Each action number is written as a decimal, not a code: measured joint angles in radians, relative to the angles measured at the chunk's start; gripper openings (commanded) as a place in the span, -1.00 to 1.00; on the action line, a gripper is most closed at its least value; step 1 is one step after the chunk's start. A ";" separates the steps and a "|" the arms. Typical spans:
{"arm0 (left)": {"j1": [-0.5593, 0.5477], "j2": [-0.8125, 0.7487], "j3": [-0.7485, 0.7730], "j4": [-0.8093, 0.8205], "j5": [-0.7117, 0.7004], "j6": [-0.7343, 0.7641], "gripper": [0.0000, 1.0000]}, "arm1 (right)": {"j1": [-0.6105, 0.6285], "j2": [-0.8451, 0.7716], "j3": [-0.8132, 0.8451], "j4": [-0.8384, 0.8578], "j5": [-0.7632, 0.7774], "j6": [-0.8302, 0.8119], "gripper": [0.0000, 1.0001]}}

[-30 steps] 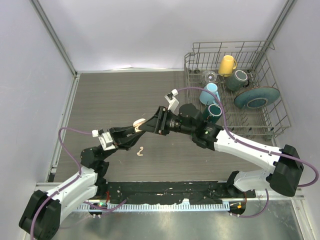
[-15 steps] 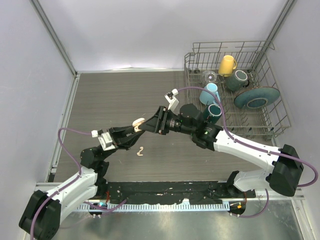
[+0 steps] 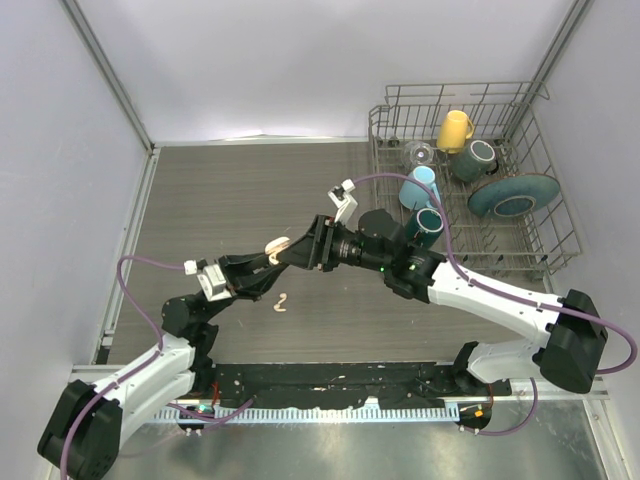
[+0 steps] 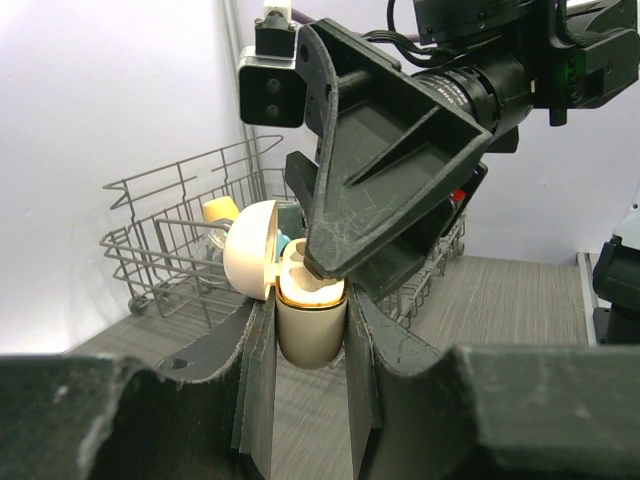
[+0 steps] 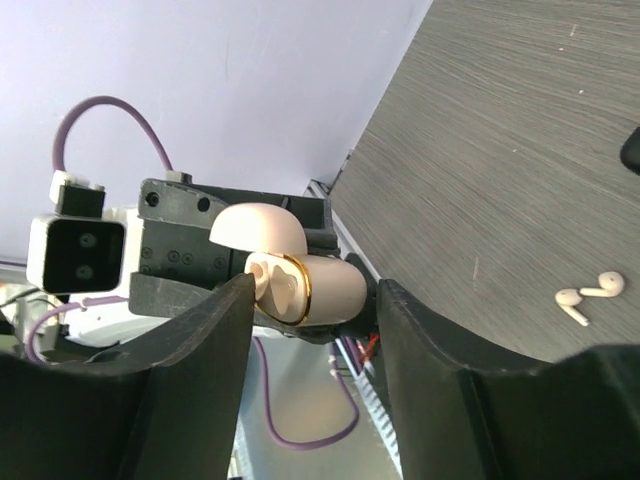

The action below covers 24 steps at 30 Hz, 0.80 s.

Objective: Insert the wireless bluetooth earbuds into the charging case
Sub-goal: Pick up the earbud from the center of the board.

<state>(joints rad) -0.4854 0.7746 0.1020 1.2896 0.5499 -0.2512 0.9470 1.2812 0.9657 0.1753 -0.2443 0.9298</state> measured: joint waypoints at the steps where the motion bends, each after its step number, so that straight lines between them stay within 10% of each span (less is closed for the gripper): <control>1: 0.000 -0.002 -0.004 0.000 -0.004 0.000 -1.00 | 0.002 -0.002 0.000 -0.010 0.004 -0.008 0.28; 24: -0.004 -0.339 -0.054 -0.126 -0.298 0.134 -1.00 | -0.008 0.002 0.028 -0.451 0.433 -0.018 0.17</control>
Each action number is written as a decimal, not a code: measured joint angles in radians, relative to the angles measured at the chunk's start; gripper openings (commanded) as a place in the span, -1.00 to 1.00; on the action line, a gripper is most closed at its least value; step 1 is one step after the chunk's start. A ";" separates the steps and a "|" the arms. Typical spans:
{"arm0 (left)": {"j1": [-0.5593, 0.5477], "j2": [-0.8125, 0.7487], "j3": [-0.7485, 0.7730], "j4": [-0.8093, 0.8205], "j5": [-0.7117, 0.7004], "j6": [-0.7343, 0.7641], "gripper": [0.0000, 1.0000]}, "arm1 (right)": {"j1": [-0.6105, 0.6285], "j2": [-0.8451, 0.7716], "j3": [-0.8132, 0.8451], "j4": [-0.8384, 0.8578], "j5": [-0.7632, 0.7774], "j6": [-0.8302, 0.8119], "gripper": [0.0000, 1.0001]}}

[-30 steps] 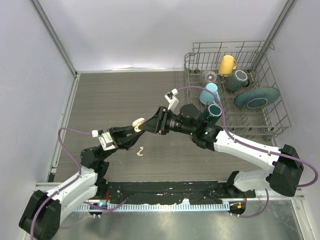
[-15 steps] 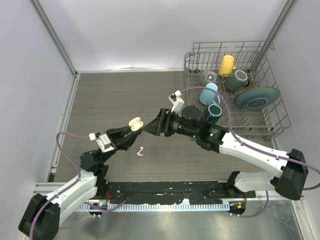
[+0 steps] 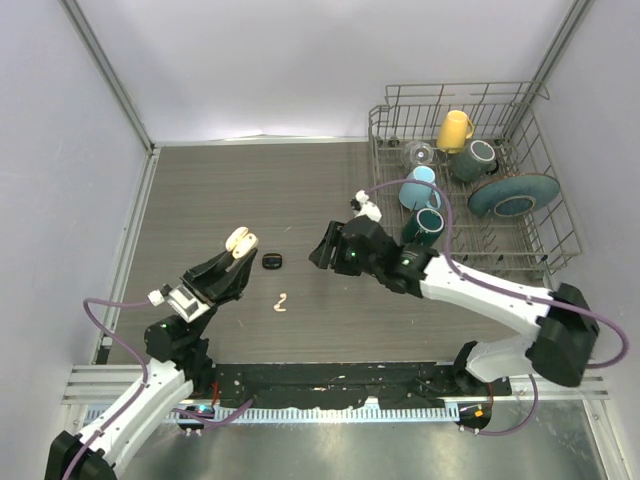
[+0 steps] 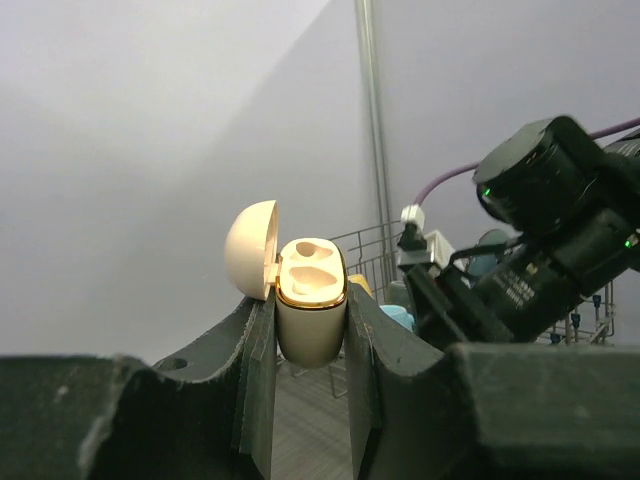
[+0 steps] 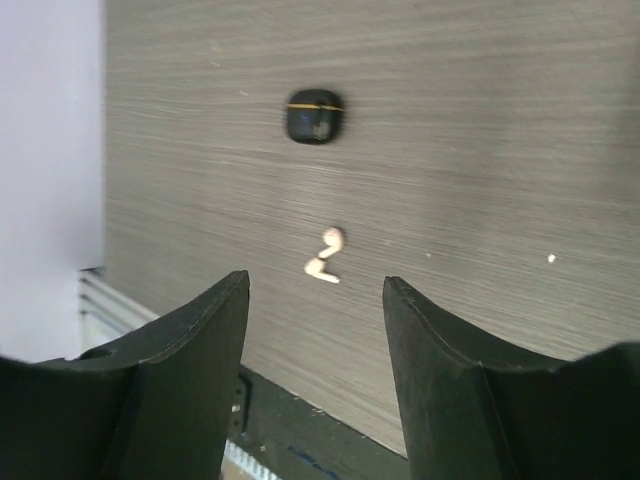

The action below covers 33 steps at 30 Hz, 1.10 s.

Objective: Insert the wireless bluetooth earbuds into the charging case
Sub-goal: Pick up the earbud from the center of the board.

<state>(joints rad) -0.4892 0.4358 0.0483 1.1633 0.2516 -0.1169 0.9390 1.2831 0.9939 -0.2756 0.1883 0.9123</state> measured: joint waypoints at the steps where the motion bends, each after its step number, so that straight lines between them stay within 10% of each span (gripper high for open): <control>1: 0.000 -0.013 0.000 -0.019 -0.007 0.003 -1.00 | -0.001 0.035 0.003 -0.006 0.002 0.009 0.15; 33: 0.000 -0.100 0.000 -0.107 -0.197 0.025 -1.00 | 0.124 0.708 0.396 -0.089 0.033 0.195 -0.11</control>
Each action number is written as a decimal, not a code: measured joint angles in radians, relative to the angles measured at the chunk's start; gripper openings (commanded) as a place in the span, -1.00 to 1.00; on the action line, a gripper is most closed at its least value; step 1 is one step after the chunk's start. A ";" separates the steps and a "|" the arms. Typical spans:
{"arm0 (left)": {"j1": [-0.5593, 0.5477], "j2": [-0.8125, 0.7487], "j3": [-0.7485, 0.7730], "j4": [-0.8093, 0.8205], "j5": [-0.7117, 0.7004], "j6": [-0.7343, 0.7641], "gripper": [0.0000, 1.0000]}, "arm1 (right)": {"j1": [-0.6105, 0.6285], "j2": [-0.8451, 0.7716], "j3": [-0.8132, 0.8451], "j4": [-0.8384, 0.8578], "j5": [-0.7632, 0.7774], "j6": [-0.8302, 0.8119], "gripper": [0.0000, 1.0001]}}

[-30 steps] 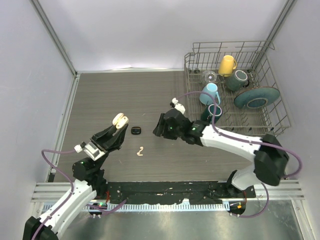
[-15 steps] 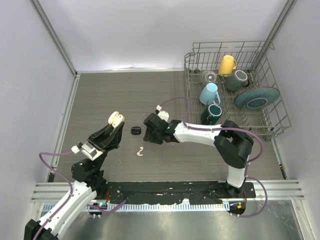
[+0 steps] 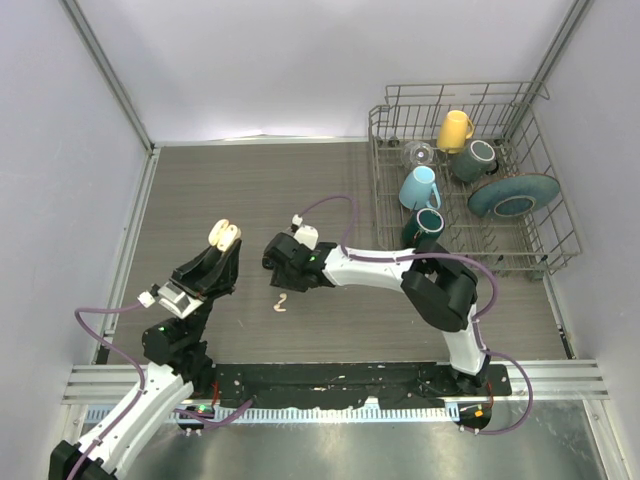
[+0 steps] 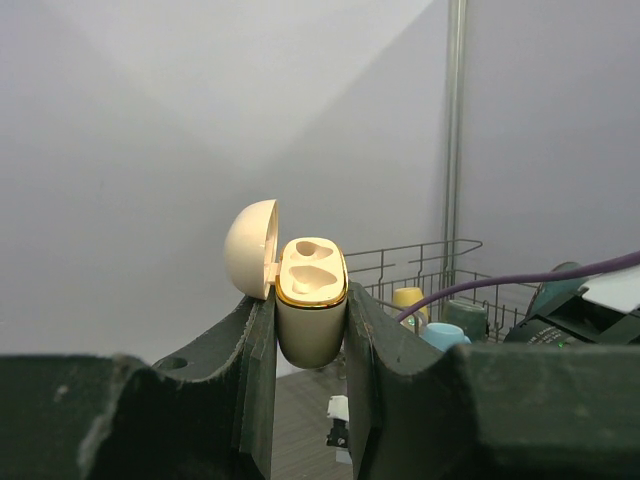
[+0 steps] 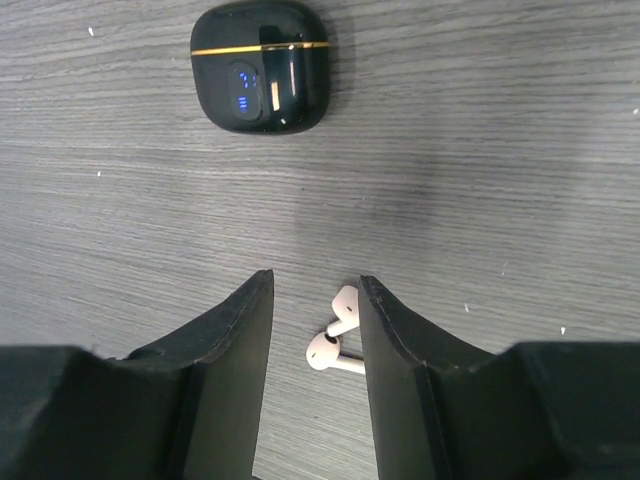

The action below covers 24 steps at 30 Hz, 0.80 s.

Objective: Insert the wireless bluetooth earbuds into the charging case
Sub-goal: Pick up the earbud from the center of the board.

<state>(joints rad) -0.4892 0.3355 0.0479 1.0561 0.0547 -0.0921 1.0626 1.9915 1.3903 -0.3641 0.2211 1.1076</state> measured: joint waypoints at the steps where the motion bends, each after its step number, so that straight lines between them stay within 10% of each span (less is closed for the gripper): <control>1: 0.000 0.000 0.000 0.000 -0.003 0.000 -1.00 | 0.007 0.004 0.011 -0.013 0.010 0.001 -0.11; 24: 0.000 -0.070 0.000 -0.060 -0.105 0.000 -1.00 | 0.064 0.077 0.111 -0.175 0.126 0.028 -0.19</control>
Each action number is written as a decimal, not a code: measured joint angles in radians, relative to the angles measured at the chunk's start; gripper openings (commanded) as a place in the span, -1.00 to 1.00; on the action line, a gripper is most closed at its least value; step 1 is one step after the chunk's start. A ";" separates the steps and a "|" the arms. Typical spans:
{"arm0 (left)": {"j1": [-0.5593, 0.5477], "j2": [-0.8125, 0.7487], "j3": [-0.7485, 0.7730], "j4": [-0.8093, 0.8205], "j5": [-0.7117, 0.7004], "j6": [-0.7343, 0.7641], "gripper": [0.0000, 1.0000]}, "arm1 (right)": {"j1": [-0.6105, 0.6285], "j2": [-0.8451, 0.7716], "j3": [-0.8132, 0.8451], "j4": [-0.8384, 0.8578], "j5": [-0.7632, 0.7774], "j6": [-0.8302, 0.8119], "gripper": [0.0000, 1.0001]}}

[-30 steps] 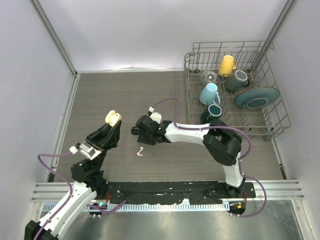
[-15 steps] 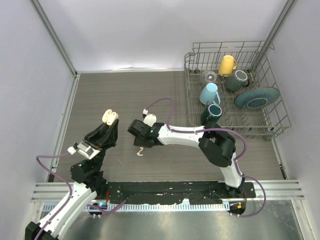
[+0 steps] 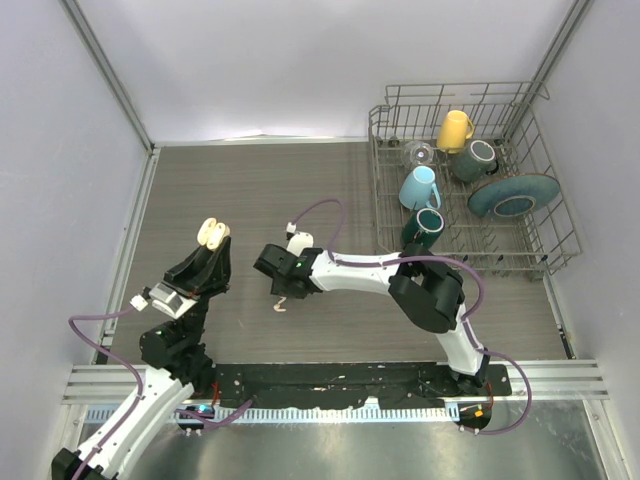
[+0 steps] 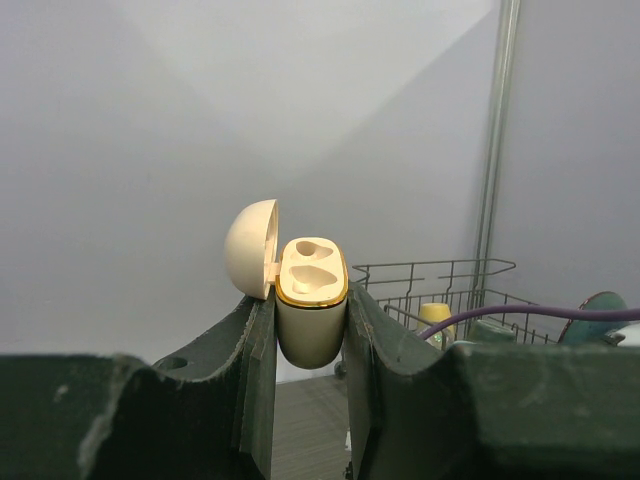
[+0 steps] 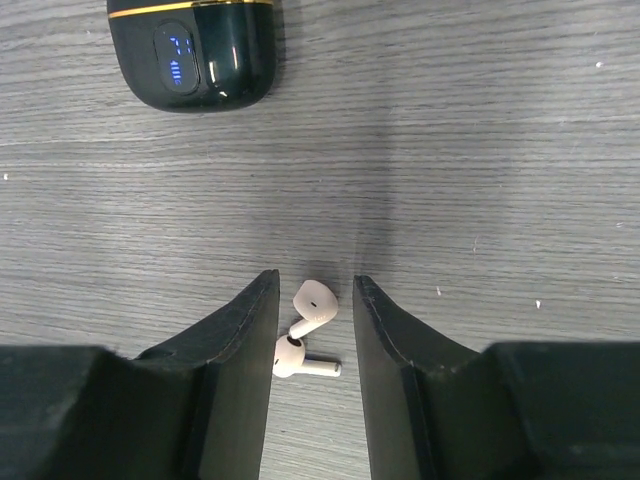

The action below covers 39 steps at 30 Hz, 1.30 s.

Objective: Insert the wireless bluetooth earbuds into the charging case
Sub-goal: Pick up the earbud from the center of the board.

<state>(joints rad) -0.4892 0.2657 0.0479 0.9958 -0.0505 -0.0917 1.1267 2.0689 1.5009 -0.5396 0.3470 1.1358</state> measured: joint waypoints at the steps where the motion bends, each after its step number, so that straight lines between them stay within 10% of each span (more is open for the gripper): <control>1: 0.000 -0.004 0.000 -0.002 -0.004 0.000 -1.00 | 0.000 0.002 0.000 -0.001 0.000 0.000 -0.21; 39: 0.000 -0.025 0.000 -0.029 -0.048 -0.001 -1.00 | 0.011 0.035 0.044 -0.051 -0.009 -0.034 -0.51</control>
<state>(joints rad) -0.4892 0.2405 0.0479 0.9668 -0.0982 -0.0929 1.1378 2.1036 1.5448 -0.5903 0.3382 1.1015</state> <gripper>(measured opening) 0.310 0.289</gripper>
